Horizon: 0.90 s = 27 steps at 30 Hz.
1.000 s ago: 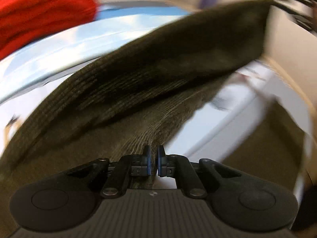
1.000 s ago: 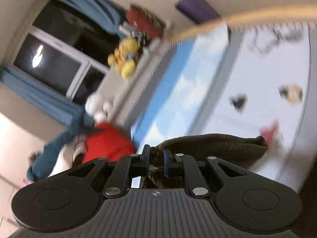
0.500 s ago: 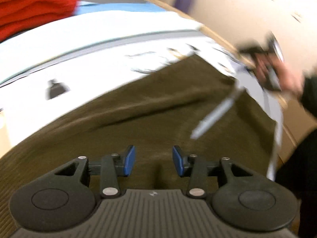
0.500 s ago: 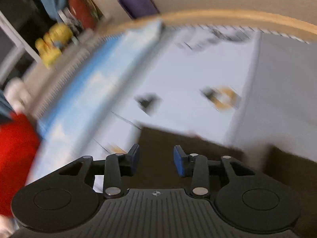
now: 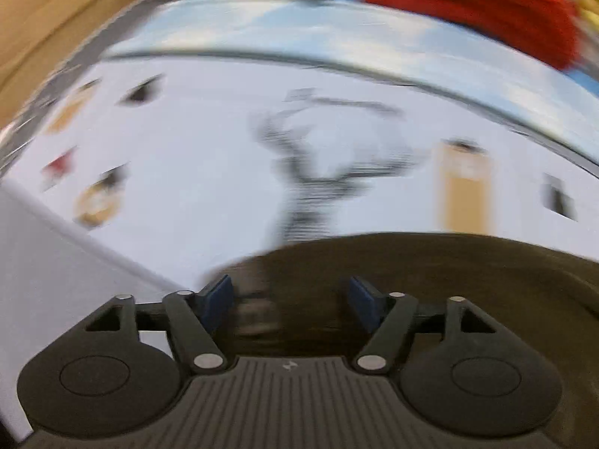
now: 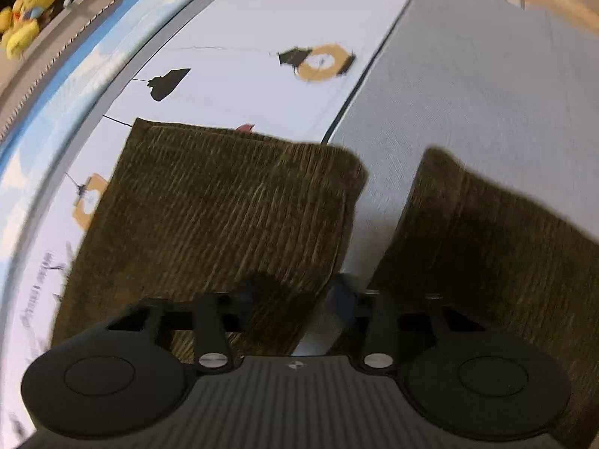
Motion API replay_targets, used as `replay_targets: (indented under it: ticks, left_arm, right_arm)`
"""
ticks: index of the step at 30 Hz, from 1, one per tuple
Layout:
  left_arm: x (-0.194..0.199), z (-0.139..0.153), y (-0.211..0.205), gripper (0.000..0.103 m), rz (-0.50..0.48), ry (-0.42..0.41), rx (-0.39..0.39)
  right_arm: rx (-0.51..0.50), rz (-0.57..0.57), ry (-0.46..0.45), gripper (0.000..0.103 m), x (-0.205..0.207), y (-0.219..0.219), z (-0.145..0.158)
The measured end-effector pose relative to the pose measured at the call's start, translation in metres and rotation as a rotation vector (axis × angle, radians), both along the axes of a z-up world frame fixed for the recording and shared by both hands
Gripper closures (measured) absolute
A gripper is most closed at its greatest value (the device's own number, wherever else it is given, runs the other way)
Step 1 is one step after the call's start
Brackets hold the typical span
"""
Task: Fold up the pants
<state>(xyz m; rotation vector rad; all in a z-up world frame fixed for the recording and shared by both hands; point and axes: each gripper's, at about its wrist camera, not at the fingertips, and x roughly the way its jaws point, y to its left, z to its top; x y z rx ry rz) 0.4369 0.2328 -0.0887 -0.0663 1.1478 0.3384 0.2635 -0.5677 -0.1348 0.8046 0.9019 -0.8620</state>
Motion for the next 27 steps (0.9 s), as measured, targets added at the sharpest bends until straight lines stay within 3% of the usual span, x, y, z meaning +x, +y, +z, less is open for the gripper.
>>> replay_targets:
  ticks: [1, 3, 6, 7, 8, 10, 14, 16, 17, 20, 23, 27]
  left_arm:
    - [0.000, -0.004, 0.010, 0.021, 0.033, 0.016, 0.015]
    - [-0.001, -0.017, 0.023, 0.021, 0.055, 0.058, -0.004]
    - [0.000, -0.038, 0.033, 0.024, 0.053, 0.056, -0.119]
    - [0.000, -0.043, 0.031, 0.030, 0.042, 0.031, -0.164]
    - [0.001, -0.046, 0.030, 0.049, 0.025, -0.001, -0.206]
    - [0.004, -0.045, 0.022, 0.053, -0.017, -0.040, -0.176]
    - [0.007, -0.042, 0.019, 0.057, -0.043, -0.105, -0.183]
    - [0.009, -0.041, 0.017, 0.057, -0.040, -0.127, -0.189]
    - [0.010, -0.040, 0.016, 0.057, -0.043, -0.136, -0.186]
    - [0.012, -0.039, 0.012, 0.055, -0.032, -0.119, -0.177]
    - [0.015, -0.041, 0.011, 0.053, -0.026, -0.105, -0.173]
    - [0.017, -0.042, 0.010, 0.042, -0.033, -0.090, -0.173]
  right_arm:
    - [-0.016, 0.010, 0.001, 0.096, 0.001, -0.001, -0.001]
    - [-0.008, -0.007, -0.022, 0.097, -0.003, -0.007, -0.001]
    - [-0.050, -0.111, -0.059, 0.098, -0.017, -0.019, 0.011]
    - [-0.069, -0.149, -0.056, 0.098, -0.020, -0.025, 0.014]
    - [-0.071, -0.160, -0.038, 0.097, -0.021, -0.028, 0.012]
    - [-0.024, -0.158, 0.013, 0.090, -0.020, -0.033, 0.001]
    - [-0.162, -0.198, 0.076, 0.073, -0.012, -0.016, 0.026]
    - [-0.241, -0.148, 0.008, 0.055, 0.001, 0.000, 0.044]
    - [-0.257, -0.107, -0.043, 0.052, 0.008, 0.008, 0.050]
    - [-0.212, 0.082, -0.165, 0.032, 0.047, 0.031, 0.051]
    - [-0.130, 0.195, -0.179, 0.031, 0.091, 0.048, 0.036]
    - [-0.062, 0.226, -0.060, 0.027, 0.141, 0.062, 0.007]
